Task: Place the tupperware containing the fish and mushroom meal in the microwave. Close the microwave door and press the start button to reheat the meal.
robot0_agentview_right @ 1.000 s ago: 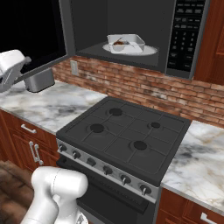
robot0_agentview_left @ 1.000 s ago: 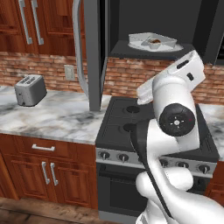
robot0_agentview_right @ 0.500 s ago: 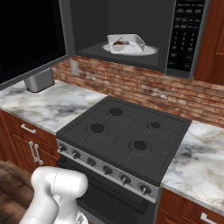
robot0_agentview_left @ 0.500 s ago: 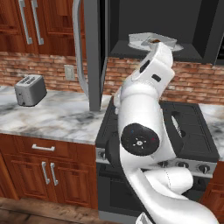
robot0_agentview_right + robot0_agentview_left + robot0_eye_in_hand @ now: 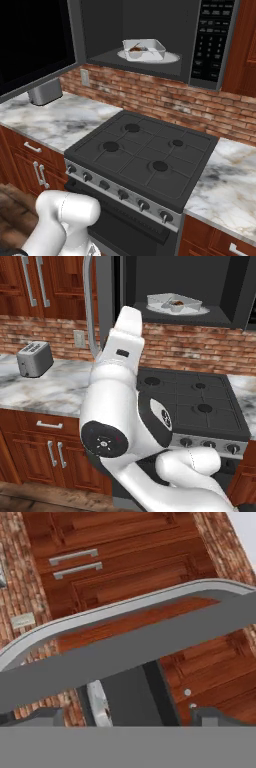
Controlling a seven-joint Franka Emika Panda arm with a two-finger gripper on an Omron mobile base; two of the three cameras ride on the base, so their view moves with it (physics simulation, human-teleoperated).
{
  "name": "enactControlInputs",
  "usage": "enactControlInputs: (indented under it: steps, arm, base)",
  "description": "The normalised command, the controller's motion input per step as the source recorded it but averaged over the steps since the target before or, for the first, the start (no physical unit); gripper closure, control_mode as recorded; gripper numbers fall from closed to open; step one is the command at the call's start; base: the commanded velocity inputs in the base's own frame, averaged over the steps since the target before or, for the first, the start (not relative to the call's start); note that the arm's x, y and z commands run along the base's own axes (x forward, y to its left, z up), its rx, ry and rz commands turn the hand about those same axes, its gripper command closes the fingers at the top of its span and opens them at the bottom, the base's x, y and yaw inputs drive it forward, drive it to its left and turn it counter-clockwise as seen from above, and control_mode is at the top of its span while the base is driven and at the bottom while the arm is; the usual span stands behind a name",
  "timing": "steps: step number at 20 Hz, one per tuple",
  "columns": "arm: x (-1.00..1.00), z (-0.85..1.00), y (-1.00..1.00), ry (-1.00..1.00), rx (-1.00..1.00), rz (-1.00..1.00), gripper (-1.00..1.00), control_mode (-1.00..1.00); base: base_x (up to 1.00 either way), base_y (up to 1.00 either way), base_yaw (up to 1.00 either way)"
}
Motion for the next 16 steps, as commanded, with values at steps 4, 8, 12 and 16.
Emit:
enactControlInputs:
  steps: [4,8,12,16]
  arm:
    - [-0.01,0.00,0.74,0.09,-0.18,-0.02,-1.00,-1.00]
    - [0.03,0.00,0.56,0.07,-0.14,-0.05,-1.00,-1.00]
    - [0.28,0.00,0.42,0.09,-0.10,-0.08,-1.00,-1.00]
    - [0.50,-0.01,0.29,0.09,-0.11,-0.12,-1.00,-1.00]
  base:
    - [0.00,0.00,0.00]
    - [0.00,0.00,0.00]
    - [0.00,0.00,0.00]
    - [0.00,0.00,0.00]
